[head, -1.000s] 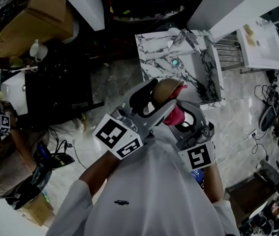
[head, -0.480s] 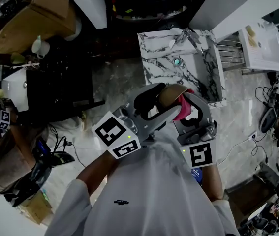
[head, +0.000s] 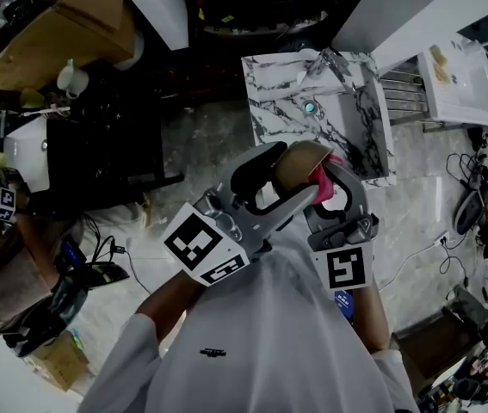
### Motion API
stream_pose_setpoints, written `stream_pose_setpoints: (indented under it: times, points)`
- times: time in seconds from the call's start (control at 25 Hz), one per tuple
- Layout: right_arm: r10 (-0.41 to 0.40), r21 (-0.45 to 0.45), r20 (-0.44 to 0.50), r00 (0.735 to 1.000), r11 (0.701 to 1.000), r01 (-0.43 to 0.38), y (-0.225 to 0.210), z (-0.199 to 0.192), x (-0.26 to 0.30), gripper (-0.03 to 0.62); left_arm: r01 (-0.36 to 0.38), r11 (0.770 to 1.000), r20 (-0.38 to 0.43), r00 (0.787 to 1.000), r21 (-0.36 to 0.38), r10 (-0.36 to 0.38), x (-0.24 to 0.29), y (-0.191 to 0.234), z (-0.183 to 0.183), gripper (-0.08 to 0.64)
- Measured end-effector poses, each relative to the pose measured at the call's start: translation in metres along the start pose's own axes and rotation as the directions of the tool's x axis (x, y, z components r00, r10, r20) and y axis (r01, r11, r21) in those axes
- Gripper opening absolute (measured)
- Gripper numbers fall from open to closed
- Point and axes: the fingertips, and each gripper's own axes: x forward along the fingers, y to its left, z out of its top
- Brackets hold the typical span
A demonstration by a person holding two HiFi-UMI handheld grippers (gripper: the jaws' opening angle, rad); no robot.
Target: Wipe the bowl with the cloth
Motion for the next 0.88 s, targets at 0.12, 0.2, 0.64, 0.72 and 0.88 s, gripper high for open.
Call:
stream_pose_setpoints:
  times: [0.12,0.2,0.64,0.72,0.88]
  points:
    - [0.058,-0.028,0.012,0.998,0.998,-0.058,0.012,0.0,-0.003,0.152,-0.001,1.0,-0.009,1.0,-0.004,0.001,0.002,0.001,-0.003,0.285]
    - [0.114,-0.04,0.044,0.993,0.993,-0.112,0.02,0.003,-0.007,0.151,-0.003,1.0,-0.016,1.0,-0.013,0.003,0.004,0.001,-0.006,0.285]
    - [0.063,0.05,0.192,0.979,0.996,-0.074,0.0,0.022,-0.013,0.152,0.049,0.993,-0.004,0.999,-0.105,-0.049,0.006,-0.003,-0.014,0.284]
    - [0.023,0.031,0.178,0.984,0.999,-0.029,-0.008,0.022,-0.01,0.153,0.037,0.994,-0.003,0.999,-0.099,-0.038,0.004,-0.001,-0.014,0.284]
    - [0.018,0.015,0.107,0.994,1.0,-0.02,-0.014,0.014,-0.002,0.153,-0.001,0.997,0.012,1.0,-0.074,0.002,-0.001,0.005,-0.013,0.285]
